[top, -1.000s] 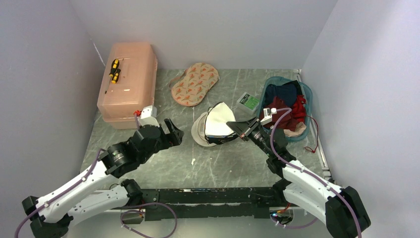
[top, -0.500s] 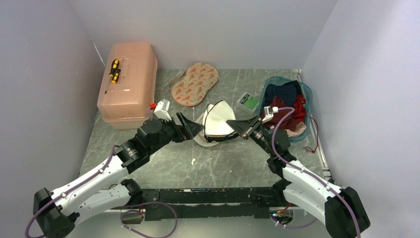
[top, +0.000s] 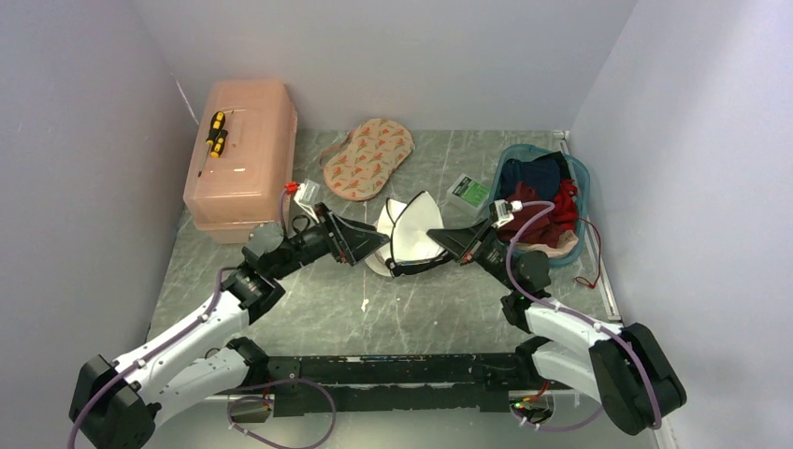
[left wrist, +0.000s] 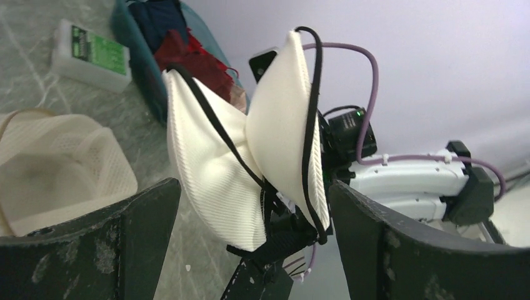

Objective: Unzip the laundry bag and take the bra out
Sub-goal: Pick up the bra from the laundry bag, then place the bra in the bin.

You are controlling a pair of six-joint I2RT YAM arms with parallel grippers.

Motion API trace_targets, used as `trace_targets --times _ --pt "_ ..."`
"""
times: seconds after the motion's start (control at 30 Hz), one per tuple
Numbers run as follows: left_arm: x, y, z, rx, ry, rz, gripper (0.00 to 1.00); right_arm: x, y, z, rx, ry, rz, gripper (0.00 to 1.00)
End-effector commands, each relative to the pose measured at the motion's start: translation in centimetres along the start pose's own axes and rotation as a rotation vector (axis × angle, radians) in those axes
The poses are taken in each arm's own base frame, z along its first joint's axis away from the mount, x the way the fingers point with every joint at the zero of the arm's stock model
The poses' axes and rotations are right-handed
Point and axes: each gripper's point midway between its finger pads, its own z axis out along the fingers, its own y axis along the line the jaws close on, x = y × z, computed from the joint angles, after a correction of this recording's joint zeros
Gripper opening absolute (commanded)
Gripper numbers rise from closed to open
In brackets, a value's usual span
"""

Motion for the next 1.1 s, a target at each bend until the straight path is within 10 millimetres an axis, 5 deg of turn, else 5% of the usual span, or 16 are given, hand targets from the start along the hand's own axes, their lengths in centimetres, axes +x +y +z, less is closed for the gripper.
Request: trace_targets --times 0.0,0.5,0.73,1.07 --pt "-0.9 -3.6 0.3 0.176 0.02 0.147 0.94 0.2 4.2 0.0 -0.141 0.032 -0.072 0.0" --pt "0.4 -5.1 1.4 0.319 0.105 0.067 0.94 0.0 3.8 0.7 -0.08 0.042 -0.126 0.0" --pt "0.2 -1.7 0.4 0.085 0.064 0.069 0.94 0.1 5.7 0.8 -0.127 0.057 -0.159 0.0" --pt "0.1 -2.9 -0.4 0.138 0.062 0.052 0.94 0.2 7.8 1.1 -0.185 0.081 -0.172 0.0"
